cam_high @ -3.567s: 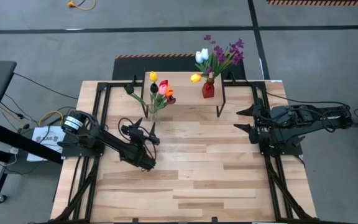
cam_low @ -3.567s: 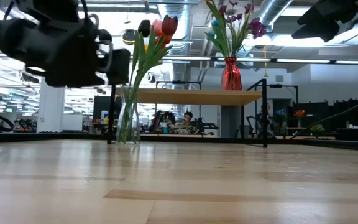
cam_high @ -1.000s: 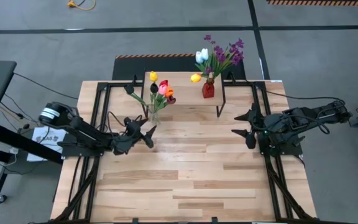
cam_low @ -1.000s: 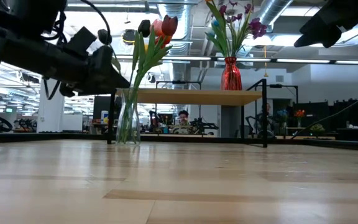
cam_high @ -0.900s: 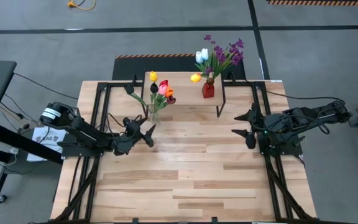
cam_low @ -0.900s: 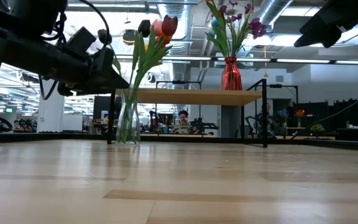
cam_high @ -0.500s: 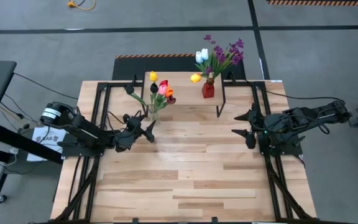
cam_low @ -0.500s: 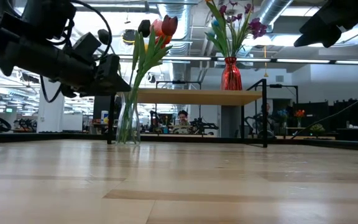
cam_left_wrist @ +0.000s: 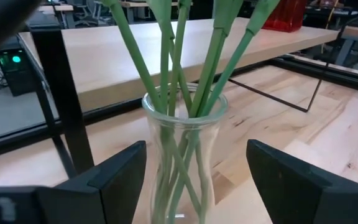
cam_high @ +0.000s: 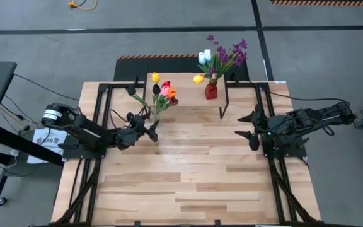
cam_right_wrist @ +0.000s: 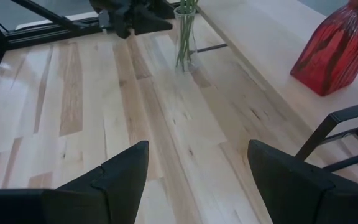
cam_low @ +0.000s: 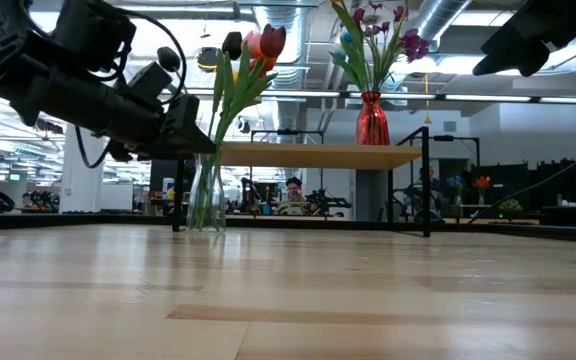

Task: Pick and place flowers into a vace then onto a shelf
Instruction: Put the transparent vase on the shelf

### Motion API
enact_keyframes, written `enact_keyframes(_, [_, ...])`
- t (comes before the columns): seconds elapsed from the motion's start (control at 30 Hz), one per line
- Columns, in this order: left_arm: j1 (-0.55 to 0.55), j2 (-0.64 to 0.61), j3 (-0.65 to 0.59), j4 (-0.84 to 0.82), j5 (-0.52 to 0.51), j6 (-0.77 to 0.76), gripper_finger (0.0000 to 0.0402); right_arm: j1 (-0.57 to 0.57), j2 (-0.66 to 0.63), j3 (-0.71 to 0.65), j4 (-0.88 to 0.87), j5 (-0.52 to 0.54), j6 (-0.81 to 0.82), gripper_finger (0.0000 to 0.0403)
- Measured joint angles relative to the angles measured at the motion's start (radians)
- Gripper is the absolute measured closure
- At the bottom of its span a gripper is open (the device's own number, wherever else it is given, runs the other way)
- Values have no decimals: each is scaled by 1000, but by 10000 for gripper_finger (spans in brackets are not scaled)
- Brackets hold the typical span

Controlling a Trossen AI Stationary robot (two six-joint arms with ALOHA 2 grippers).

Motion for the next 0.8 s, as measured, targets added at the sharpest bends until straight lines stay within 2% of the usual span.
enact_keyframes(0.37, [68, 0, 44, -31, 113, 77, 134, 2, 0, 0, -5, 18, -4, 135])
enact_keyframes(0.47, [81, 0, 56, -70, 136, 76, 134, 7, 0, 0, -12, -27, -28, 135])
enact_keyframes(0.57, [86, 0, 57, -76, 138, 76, 134, 15, 0, 0, -11, -59, -56, 135])
enact_keyframes(0.8, [86, 0, 57, -77, 138, 72, 134, 13, 0, 0, -11, -59, -76, 135])
